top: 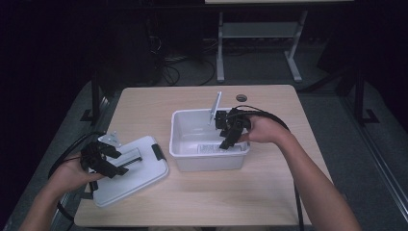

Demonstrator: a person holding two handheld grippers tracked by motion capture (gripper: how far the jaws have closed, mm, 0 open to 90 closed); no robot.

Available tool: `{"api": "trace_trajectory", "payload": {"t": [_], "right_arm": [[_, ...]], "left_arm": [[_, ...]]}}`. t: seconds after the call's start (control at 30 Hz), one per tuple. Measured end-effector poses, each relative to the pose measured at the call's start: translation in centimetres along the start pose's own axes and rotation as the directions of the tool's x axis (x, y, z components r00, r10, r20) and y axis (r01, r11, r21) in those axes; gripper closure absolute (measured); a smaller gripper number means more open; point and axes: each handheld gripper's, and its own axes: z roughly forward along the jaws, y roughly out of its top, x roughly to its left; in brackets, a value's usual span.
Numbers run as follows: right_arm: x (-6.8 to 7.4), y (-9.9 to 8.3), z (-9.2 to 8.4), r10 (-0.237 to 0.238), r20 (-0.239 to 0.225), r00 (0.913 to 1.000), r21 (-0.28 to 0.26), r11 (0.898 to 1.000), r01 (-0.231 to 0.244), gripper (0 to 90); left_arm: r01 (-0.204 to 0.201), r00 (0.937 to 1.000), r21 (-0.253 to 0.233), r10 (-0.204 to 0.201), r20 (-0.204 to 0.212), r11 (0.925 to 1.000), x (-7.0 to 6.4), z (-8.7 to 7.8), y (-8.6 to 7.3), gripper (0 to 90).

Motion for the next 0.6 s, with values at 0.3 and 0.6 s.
{"api": "trace_trajectory", "payload": {"t": [0.3,0.6], "right_arm": [[0.1,-0.6,-0.8,0.013,0.010,0.9999,-0.013,1.000,-0.013,49.3],[0.2,-1.6,-2.0,0.037,0.026,0.9990,-0.034,0.999,-0.037,48.5]], "left_arm": [[-0.005,1.0000,0.001,0.005,-0.001,1.0000,0.0,0.0,0.2,30.4],[-0.009,1.0000,0.001,0.009,-0.002,1.0000,-0.1,0.1,0.5,30.4]]}}
